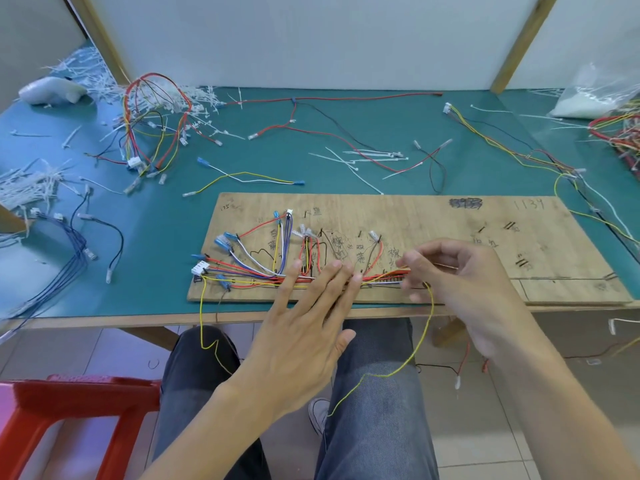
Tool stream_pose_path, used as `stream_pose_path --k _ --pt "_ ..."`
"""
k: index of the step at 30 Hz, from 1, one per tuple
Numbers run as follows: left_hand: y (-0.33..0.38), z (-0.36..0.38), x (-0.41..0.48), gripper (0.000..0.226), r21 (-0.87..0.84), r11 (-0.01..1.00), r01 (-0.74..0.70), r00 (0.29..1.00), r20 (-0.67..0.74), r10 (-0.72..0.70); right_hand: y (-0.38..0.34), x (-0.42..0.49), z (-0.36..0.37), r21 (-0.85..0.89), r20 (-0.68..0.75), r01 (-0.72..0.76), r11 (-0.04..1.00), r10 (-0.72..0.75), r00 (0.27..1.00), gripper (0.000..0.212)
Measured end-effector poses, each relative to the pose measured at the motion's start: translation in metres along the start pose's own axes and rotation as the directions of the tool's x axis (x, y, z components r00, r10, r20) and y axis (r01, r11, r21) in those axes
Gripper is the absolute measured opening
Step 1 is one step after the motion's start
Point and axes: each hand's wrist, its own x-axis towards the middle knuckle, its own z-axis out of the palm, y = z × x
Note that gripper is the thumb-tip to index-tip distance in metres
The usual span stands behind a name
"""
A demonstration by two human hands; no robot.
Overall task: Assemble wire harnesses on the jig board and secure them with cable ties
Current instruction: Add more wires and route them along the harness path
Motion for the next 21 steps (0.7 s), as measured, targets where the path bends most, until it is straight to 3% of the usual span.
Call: stream_pose_path --k 4,8,11,14,17,21 --pt "0.004 -0.003 0.001 0.068 0.04 0.999 0.006 1.0 0.009 -0.006 -0.016 0.03 0.01 -0.032 0.064 -0.067 0.997 0.069 0.996 0.02" --pt "0.014 -0.007 0.006 0.069 0.126 0.992 0.003 0.999 0.05 -0.01 -0.026 0.063 0.023 -0.217 0.096 -0.087 0.972 0.11 0.989 0.024" --pt "0.02 -0.01 0.012 0.079 0.161 0.987 -0.011 0.995 0.103 -0.005 -0.022 0.079 0.034 -0.457 0.045 0.034 0.889 -0.015 0.999 0.026" --pt "0.023 -0.009 0.014 0.087 0.166 0.986 -0.009 0.991 0.131 -0.013 -0.013 0.084 0.042 -0.666 0.018 0.16 0.729 -0.199 0.98 0.029" --pt "0.026 -0.005 0.014 0.091 0.081 0.995 0.055 0.993 0.097 -0.063 -0.006 0.086 0.051 -0.73 0.017 0.19 0.656 -0.26 0.965 0.029" --pt "0.027 -0.008 0.012 0.084 -0.049 0.991 0.126 0.99 0.077 -0.122 0.0 0.091 0.057 -0.703 0.011 0.165 0.692 -0.222 0.975 0.028"
